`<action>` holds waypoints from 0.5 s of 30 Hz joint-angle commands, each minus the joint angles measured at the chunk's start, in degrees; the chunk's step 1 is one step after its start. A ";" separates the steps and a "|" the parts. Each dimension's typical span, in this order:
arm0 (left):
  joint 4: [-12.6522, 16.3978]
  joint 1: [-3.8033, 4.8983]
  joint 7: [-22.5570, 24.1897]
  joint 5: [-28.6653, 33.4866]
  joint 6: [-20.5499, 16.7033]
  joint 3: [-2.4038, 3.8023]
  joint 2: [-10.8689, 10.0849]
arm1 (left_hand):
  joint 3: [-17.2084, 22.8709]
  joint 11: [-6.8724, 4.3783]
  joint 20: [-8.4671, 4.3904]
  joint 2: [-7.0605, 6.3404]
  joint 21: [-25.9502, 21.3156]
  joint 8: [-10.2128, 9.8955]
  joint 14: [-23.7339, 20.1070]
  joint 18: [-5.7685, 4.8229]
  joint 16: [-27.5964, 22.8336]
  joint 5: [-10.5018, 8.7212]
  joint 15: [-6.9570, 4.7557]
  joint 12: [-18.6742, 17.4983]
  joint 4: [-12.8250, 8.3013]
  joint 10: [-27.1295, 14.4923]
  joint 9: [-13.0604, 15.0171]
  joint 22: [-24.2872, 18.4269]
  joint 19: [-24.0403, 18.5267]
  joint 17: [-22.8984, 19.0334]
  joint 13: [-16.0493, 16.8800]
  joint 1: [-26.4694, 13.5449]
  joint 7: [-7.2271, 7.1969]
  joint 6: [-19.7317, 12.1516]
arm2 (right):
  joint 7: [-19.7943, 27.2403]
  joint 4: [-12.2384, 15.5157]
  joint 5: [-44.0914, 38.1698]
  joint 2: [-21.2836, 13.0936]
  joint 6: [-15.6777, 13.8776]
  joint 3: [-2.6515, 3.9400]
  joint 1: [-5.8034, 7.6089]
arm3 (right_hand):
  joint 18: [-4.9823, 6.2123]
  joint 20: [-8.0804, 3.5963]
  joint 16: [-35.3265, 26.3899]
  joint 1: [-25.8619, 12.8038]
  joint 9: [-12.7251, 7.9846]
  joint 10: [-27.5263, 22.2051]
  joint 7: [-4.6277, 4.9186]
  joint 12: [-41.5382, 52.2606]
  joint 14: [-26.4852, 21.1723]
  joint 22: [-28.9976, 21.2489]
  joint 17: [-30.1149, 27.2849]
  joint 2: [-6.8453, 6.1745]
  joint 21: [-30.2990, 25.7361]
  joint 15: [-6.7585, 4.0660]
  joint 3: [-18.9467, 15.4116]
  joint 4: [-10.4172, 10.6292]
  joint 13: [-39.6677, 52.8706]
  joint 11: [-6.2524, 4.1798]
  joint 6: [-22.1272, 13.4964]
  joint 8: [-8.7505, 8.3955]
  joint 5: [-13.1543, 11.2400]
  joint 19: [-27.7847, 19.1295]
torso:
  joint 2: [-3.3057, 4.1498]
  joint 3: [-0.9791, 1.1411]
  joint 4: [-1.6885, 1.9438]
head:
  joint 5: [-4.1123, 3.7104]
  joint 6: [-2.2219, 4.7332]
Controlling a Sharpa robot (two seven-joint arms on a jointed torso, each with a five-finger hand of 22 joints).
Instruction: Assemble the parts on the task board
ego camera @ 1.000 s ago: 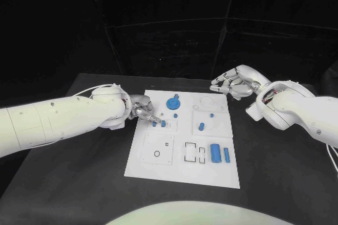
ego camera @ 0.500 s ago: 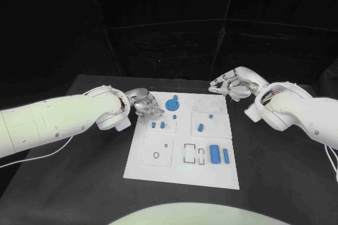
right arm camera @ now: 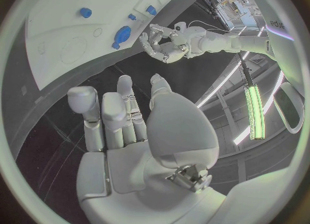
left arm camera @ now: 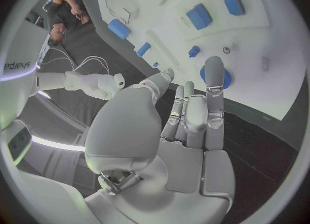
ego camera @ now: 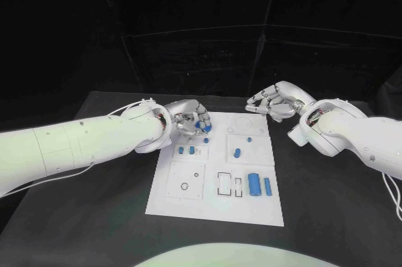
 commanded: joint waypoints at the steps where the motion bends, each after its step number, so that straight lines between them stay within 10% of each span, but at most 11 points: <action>1: -0.94 0.02 3.96 -11.05 -1.53 -0.05 1.00 | -0.53 -0.18 -0.24 -0.81 5.81 -3.02 2.20 -0.75 3.22 -0.30 -0.11 -2.50 -0.32 1.57 -3.36 5.86 2.82 3.08 -3.48 -0.09 -0.10 2.44 | 0.25 -0.01 0.18 0.15 0.39 0.03 0.09 | 0.95 0.10 -0.14 -0.31 -0.05 -0.31 0.00 0.16 0.09 0.01 0.09 0.25 -0.23 0.23 -0.22 0.01 -0.07 -0.03 -0.29 0.20 0.26 0.09 | 0.01 -0.01 0.02 | -0.15 0.13; 15: -4.44 -0.73 1.00 -17.90 4.54 -0.37 4.72 | -1.62 -0.51 -0.73 -0.73 17.62 -7.26 5.45 -2.79 7.58 -0.23 -0.86 -6.68 -1.29 4.89 -8.39 18.52 7.25 8.00 -9.62 0.88 -1.13 7.81 | 0.31 -0.06 0.18 0.50 0.15 0.03 0.07 | 0.97 0.10 -0.22 -0.13 -0.05 -0.33 -0.01 0.17 0.09 -0.08 0.03 0.41 -0.28 0.23 -0.22 0.00 -0.10 -0.04 -0.30 0.21 0.40 0.08 | -0.01 0.01 0.06 | -0.42 0.18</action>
